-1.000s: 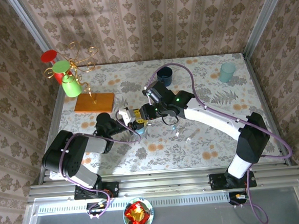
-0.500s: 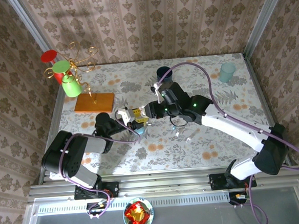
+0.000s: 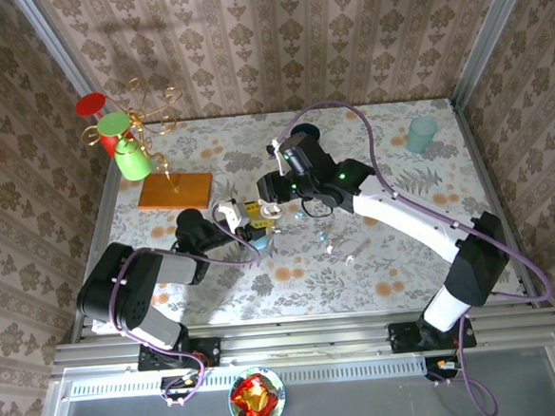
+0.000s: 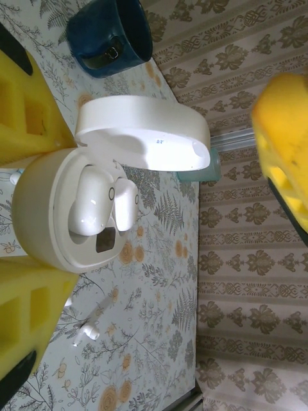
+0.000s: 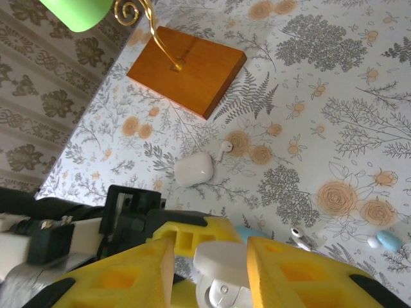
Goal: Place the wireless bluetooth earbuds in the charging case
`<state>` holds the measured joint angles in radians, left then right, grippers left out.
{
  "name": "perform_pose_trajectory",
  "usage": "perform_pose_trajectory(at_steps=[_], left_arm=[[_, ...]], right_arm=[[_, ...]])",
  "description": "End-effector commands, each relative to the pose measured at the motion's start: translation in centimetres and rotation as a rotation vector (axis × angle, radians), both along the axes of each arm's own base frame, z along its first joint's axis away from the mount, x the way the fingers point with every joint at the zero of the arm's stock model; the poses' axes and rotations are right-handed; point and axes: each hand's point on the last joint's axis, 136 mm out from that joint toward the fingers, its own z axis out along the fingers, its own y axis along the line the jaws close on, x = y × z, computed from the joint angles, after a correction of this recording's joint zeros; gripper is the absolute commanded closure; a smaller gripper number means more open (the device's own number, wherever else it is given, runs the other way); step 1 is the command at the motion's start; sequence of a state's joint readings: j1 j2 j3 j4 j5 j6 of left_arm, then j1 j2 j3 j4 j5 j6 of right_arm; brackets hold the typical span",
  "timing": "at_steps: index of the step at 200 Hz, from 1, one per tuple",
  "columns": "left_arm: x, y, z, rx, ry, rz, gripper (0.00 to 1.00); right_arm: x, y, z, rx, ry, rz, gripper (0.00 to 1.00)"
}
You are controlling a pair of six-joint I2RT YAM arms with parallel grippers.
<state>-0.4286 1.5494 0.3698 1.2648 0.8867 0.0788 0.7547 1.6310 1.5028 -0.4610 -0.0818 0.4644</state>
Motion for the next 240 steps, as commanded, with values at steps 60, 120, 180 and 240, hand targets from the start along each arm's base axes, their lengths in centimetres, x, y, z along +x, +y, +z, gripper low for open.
perform_pose_trajectory(at_steps=[60,120,180,240], left_arm=[[0.0,0.4,2.0,-0.033,-0.055,0.012,0.69],[-0.1,0.6,2.9,-0.054,-0.051,0.023,0.69],[0.2,1.0,6.6,-0.144,-0.005,0.042,0.68],[0.4,0.5,8.5,-0.188,0.031,0.020,0.68]], right_arm=[[-1.0,-0.4,-2.0,-0.033,0.062,0.026,0.68],[-2.0,-1.6,0.6,0.133,0.033,-0.043,0.50],[-2.7,-2.6,1.6,0.599,0.213,-0.068,0.23],[-3.3,-2.2,1.3,0.796,0.298,-0.014,0.27]])
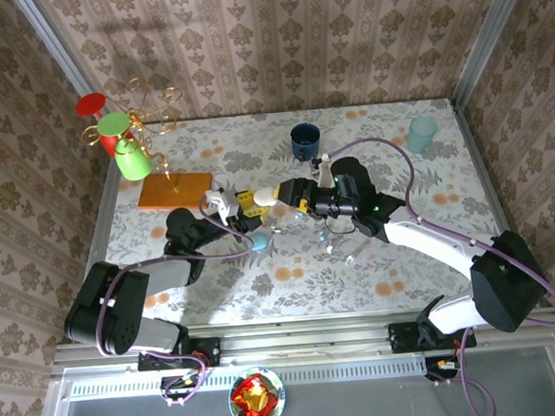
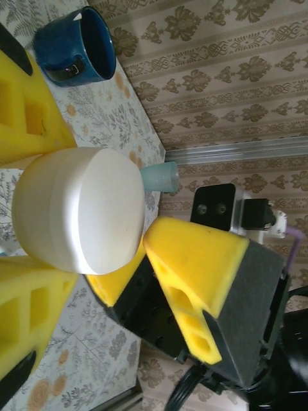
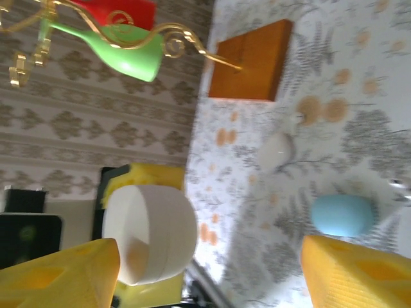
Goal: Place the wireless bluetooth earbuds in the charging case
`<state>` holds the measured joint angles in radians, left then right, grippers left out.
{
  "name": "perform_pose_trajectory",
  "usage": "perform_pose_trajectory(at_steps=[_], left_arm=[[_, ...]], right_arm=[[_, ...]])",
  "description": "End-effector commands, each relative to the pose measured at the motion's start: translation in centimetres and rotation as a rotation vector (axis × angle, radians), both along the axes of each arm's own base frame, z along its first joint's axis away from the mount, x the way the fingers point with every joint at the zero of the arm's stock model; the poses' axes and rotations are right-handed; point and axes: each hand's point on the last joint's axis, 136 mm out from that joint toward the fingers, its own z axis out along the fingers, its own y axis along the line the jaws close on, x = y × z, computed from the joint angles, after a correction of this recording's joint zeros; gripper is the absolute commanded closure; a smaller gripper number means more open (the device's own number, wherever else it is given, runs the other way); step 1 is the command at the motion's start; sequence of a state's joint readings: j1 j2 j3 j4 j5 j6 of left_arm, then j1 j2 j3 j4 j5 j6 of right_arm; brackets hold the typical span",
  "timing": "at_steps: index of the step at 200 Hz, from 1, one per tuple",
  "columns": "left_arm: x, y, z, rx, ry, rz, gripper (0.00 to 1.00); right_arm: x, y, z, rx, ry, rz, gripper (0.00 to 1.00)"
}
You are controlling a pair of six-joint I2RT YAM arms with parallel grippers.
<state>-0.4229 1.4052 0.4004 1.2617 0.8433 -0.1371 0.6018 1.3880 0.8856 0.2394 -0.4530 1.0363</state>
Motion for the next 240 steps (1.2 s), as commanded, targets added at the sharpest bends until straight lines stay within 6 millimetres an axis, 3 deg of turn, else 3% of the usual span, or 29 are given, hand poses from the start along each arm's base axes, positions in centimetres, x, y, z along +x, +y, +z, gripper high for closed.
perform_pose_trajectory(at_steps=[1,9,13,50,83,95,151,174,194,204,214,240], left_arm=[[0.3,-0.1,2.7,-0.055,-0.024,-0.013,0.68],[0.2,-0.3,2.9,-0.058,-0.027,-0.019,0.68],[0.1,-0.3,3.0,-0.058,-0.029,-0.020,0.68],[-0.1,-0.8,3.2,-0.059,-0.044,-0.026,0.68],[-0.4,-0.9,3.1,-0.052,-0.056,-0.041,0.68],[-1.4,-1.7,2.9,-0.049,-0.056,-0.074,0.68],[-1.4,-1.8,2.4,-0.038,-0.061,-0.067,0.68],[-1.3,-1.7,2.2,-0.035,-0.066,-0.062,0.66],[-1.2,-1.7,2.1,-0.033,-0.065,-0.051,0.56],[-0.9,-1.6,1.9,-0.031,-0.066,-0.035,0.38],[-0.8,-1.5,1.6,-0.024,-0.073,-0.019,0.28],[0.0,-0.9,0.0,0.005,-0.066,0.053,0.11]], right_arm=[[-0.7,1.1,3.6,0.194,-0.021,0.059,0.28],[-0.8,1.2,4.1,0.221,-0.018,0.065,0.29],[-0.5,1.4,3.1,0.218,0.009,0.065,0.29],[-0.3,1.6,2.6,0.246,0.043,0.060,0.41],[0.0,1.4,2.5,0.247,0.042,0.046,0.45],[0.1,1.4,2.6,0.251,0.039,0.042,0.50],[0.2,1.4,2.3,0.265,0.045,0.043,0.72],[0.3,1.1,2.3,0.261,0.042,0.033,0.75],[0.4,0.8,2.0,0.253,0.040,0.018,0.76],[0.7,0.3,1.8,0.240,0.034,-0.001,0.76],[1.1,-0.6,1.1,0.215,0.032,-0.040,0.76],[3.0,-4.6,-3.2,0.059,0.055,-0.181,0.76]])
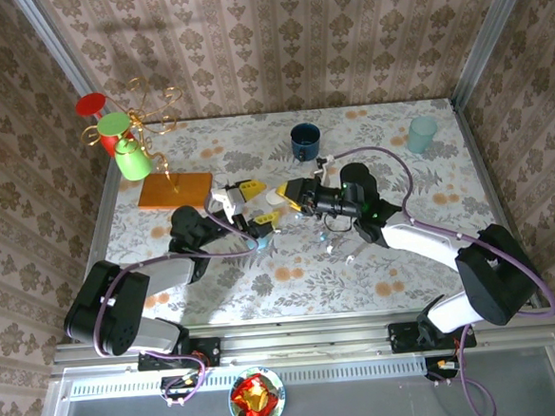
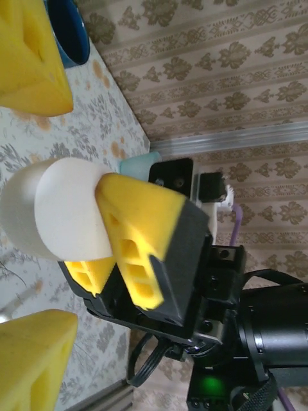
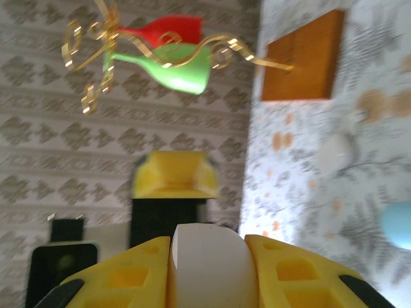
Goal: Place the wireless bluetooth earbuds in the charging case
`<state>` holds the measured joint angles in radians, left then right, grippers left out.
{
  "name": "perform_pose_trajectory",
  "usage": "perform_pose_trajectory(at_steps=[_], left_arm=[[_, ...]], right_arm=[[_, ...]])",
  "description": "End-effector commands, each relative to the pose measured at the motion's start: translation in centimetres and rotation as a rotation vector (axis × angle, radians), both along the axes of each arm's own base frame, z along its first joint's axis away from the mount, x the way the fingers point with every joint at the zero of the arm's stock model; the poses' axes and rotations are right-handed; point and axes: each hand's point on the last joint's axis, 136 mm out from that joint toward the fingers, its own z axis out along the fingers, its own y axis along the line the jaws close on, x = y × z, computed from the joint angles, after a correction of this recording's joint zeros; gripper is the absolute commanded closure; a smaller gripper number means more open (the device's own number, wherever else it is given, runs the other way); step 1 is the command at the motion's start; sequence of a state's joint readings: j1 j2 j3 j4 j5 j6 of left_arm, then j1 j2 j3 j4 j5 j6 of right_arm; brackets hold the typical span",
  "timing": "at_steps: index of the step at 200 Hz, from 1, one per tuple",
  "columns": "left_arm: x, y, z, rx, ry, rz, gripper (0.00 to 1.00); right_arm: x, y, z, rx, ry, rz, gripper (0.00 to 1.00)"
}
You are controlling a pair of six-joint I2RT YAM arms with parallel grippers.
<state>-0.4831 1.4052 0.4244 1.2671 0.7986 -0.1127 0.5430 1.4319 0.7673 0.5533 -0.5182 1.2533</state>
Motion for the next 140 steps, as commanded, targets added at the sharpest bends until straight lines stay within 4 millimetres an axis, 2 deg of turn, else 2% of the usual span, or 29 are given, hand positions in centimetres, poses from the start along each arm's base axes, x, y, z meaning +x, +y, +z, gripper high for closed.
perform_pose_trajectory(at_steps=[1,21,50,82,100,140], left_arm=[[0.6,0.6,-1.2,0.017,-0.019,0.071,0.11],[0.7,0.8,-2.7,0.040,0.012,0.088,0.05],[0.8,1.0,-4.2,0.057,0.059,0.101,0.01],[0.8,1.3,-5.3,0.072,0.084,0.120,0.00],[0.8,1.6,-5.7,0.081,0.087,0.142,0.00],[1.4,1.4,-7.7,0.219,0.134,0.189,0.00]], right_arm=[[1.7,-3.8,-3.2,-0.149,0.007,-0.133,0.76],[3.3,-7.0,-6.2,-0.269,0.045,-0.203,0.76],[5.8,-9.1,-9.0,-0.352,0.076,-0.229,0.76],[9.0,-9.7,-11.6,-0.417,0.117,-0.238,0.75],[10.6,-9.4,-12.9,-0.421,0.142,-0.228,0.74],[12.7,-8.4,-16.8,-0.412,0.220,-0.203,0.72]])
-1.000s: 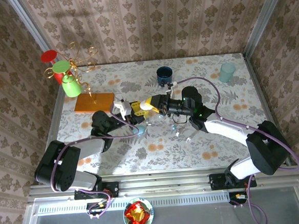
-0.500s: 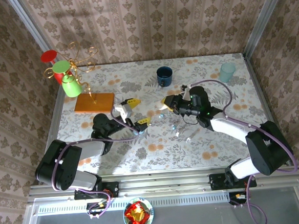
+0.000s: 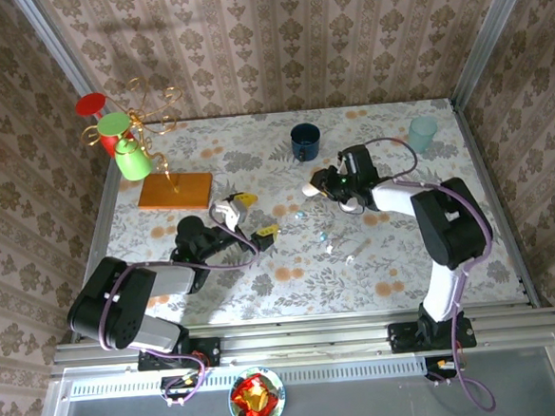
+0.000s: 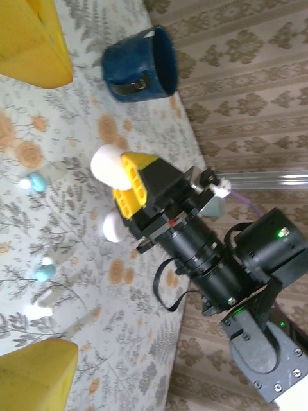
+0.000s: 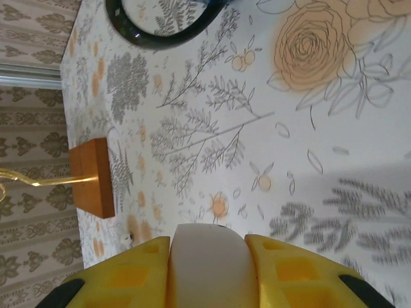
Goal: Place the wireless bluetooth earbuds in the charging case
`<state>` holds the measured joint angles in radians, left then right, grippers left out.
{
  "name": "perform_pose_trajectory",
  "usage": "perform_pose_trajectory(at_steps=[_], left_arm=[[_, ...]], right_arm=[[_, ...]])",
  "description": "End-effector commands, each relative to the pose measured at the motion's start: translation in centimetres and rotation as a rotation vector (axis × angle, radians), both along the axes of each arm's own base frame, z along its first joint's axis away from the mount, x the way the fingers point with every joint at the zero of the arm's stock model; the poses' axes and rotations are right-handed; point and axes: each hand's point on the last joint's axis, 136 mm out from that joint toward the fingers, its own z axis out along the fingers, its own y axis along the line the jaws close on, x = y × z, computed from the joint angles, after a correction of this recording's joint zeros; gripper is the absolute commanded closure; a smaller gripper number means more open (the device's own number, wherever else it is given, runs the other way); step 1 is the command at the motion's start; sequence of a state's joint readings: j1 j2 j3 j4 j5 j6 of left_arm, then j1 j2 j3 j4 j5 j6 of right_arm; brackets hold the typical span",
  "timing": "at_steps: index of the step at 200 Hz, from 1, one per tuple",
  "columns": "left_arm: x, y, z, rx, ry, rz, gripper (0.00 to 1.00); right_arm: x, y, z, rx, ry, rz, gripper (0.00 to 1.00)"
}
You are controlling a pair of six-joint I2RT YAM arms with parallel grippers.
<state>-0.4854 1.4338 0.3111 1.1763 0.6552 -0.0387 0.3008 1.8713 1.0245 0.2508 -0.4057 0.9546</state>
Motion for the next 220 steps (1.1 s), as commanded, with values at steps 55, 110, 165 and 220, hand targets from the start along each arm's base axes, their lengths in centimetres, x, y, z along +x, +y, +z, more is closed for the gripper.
perform_pose_trajectory(at_steps=[55,110,165,220], left_arm=[[-0.9,-0.7,-1.6,0.343,0.009,-0.015,0.00],[-1.7,0.6,-3.6,0.604,0.045,-0.075,0.01],[-0.9,3.0,-6.2,0.865,0.159,-0.059,0.05],[0.0,3.3,-8.8,0.986,0.280,-0.067,0.12]], right_arm=[[1.3,-0.7,-3.2,-0.113,0.027,0.028,0.53],[-0.1,-3.3,0.1,-0.331,-0.064,0.076,0.30],[-2.8,-3.2,3.8,-0.373,-0.156,0.130,0.28],[-4.3,-3.0,4.6,-0.381,-0.183,0.158,0.28]])
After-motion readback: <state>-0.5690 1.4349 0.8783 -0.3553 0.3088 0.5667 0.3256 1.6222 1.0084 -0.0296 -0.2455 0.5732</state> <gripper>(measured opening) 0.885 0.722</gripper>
